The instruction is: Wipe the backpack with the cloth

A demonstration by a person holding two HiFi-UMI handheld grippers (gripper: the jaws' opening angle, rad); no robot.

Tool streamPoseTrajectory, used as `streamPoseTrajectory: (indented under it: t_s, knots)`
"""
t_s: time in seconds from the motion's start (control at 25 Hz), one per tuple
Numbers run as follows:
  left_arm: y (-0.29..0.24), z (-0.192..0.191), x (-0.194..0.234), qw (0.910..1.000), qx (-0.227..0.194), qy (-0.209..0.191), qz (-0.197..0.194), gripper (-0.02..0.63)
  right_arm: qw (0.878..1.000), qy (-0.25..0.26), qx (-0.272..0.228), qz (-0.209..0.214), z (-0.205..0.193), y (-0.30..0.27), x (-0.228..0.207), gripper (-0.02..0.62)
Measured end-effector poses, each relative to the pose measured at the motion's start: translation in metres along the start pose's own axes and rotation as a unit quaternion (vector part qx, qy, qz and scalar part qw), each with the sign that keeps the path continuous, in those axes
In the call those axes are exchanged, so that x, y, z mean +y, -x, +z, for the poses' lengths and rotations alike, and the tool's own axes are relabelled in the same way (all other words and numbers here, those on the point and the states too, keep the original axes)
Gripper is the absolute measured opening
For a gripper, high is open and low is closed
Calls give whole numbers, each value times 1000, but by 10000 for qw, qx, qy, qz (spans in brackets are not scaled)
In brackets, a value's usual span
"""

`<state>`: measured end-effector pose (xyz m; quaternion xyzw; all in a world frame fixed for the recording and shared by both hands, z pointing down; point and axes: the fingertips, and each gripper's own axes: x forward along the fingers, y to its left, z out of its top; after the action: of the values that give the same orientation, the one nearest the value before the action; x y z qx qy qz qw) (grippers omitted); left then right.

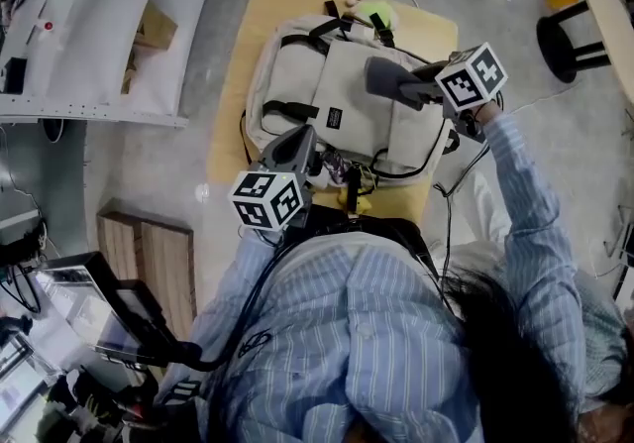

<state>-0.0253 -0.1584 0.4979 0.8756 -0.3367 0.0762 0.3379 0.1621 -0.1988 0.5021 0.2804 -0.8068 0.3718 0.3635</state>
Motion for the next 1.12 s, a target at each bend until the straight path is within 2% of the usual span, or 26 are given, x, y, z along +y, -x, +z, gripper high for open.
streamPoseTrajectory:
  t_s: [0.16, 0.36, 0.48, 0.56, 0.68, 0.88, 1.12]
  knots:
    - [-9, 0, -4, 9999, 38, -28, -111, 5, 9985, 121, 200, 504, -48, -13, 64, 106]
    - [-17, -5, -10, 9996, 140, -66, -226, 5, 9924, 33, 741, 986, -128, -39, 124, 106]
    - [-19, -8, -12, 9994, 193, -83, -277, 5, 9876, 2, 1160, 1056, -173, -52, 137, 106]
    - [-20, -8, -15, 9992, 226, -95, -316, 5, 9872, 27, 1339, 864, -189, -56, 128, 106]
    - [-23, -7, -20, 9989, 254, -110, -372, 5, 9911, -40, 1230, 499, -179, -47, 98, 106]
    - [-25, -8, -25, 9986, 280, -151, -424, 5, 9964, -40, 835, -133, -134, -16, 34, 106]
    - [-25, -8, -24, 9988, 262, -135, -380, 5, 9946, -192, 616, -813, -80, 11, -51, 106]
